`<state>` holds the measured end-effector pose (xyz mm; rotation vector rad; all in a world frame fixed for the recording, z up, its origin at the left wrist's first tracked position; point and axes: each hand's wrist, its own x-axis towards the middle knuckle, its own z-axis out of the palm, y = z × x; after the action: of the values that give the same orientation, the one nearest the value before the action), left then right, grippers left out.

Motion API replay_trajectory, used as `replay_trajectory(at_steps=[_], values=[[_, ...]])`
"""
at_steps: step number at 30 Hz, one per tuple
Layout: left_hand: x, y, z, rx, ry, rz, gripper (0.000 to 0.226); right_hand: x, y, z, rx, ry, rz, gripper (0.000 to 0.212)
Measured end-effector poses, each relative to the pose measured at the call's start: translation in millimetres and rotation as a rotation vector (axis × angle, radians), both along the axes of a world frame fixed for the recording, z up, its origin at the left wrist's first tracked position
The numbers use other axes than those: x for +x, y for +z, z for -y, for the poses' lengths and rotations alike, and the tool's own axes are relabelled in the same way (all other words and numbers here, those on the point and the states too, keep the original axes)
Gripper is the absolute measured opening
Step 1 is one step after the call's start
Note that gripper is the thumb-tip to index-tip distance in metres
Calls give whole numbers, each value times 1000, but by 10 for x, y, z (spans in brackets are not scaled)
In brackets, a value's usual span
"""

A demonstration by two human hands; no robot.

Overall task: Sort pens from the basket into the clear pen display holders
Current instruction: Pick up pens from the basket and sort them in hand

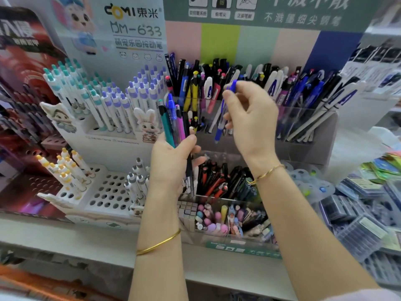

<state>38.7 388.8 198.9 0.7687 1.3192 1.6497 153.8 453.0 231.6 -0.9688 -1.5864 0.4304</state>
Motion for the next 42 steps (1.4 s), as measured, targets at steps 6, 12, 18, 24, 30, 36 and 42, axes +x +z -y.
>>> replay_trajectory(at_steps=[6,12,18,24,30,36,42], values=[[19,-6,9,0,-25,24,12,-166,-306,-35,-73,-72,342,20],[5,-25,14,-3,0,75,17,-242,-381,-40,-168,-124,420,20],[-4,-14,27,0,-5,72,15,-229,-461,-48,-198,-92,394,16],[59,-2,10,13,-37,41,10,-109,-394,-90,-202,-78,240,21],[114,13,-39,-4,-54,-37,13,2,-328,25,-235,-25,119,21],[147,24,-51,2,-73,-112,11,1,-237,102,-356,124,99,15],[109,-19,-72,-32,-15,-171,8,44,-196,48,-248,12,-145,18]])
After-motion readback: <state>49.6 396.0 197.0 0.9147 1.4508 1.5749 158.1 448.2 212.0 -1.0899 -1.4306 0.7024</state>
